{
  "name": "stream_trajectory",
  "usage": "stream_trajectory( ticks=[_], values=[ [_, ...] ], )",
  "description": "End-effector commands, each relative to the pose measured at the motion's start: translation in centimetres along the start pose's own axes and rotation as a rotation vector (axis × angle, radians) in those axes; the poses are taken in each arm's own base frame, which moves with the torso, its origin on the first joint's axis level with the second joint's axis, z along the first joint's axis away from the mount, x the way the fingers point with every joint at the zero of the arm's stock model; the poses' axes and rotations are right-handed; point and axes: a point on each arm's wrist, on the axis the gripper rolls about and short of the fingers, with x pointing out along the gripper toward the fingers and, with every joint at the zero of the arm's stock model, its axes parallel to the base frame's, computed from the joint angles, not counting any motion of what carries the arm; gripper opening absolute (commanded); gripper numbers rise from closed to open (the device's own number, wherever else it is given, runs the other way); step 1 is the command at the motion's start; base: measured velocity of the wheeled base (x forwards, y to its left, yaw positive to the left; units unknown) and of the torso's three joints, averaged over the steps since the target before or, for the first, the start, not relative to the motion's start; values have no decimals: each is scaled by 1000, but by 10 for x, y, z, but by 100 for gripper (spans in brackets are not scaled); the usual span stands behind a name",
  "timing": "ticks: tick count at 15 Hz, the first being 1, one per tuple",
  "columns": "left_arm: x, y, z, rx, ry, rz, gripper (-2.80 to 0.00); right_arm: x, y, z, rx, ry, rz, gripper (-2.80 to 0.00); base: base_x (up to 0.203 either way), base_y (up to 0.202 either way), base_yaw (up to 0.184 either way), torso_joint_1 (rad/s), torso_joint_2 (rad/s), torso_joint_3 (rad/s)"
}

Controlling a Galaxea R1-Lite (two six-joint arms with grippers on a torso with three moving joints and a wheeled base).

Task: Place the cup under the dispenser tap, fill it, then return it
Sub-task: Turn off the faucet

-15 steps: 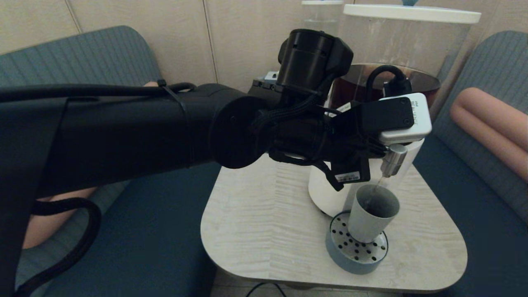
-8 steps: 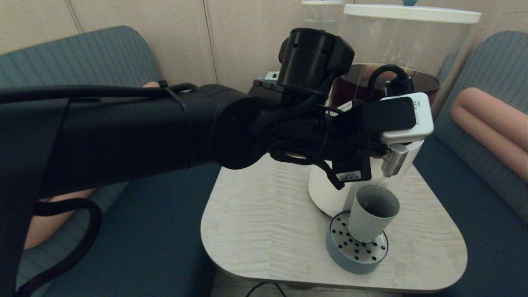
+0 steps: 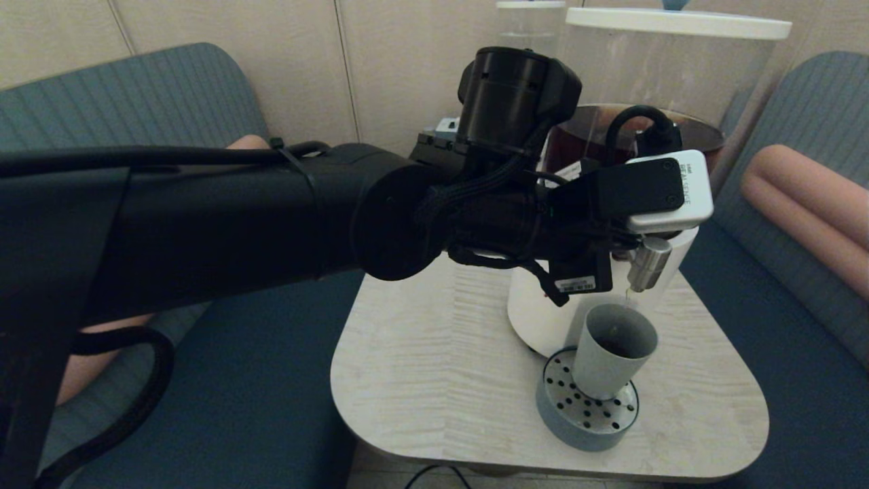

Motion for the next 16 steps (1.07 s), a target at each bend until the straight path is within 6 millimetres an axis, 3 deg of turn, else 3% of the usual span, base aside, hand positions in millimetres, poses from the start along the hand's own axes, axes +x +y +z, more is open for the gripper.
stream_trajectory(
  ticks=[1,16],
  values=[
    [-1,0,1,8,-2,-1,-280,0,0,0,0,1,0,-280,0,0,0,0,0,0],
    [17,-1,-8,55,-55,64,-280,0,0,0,0,1,1,-280,0,0,0,0,0,0]
  ],
)
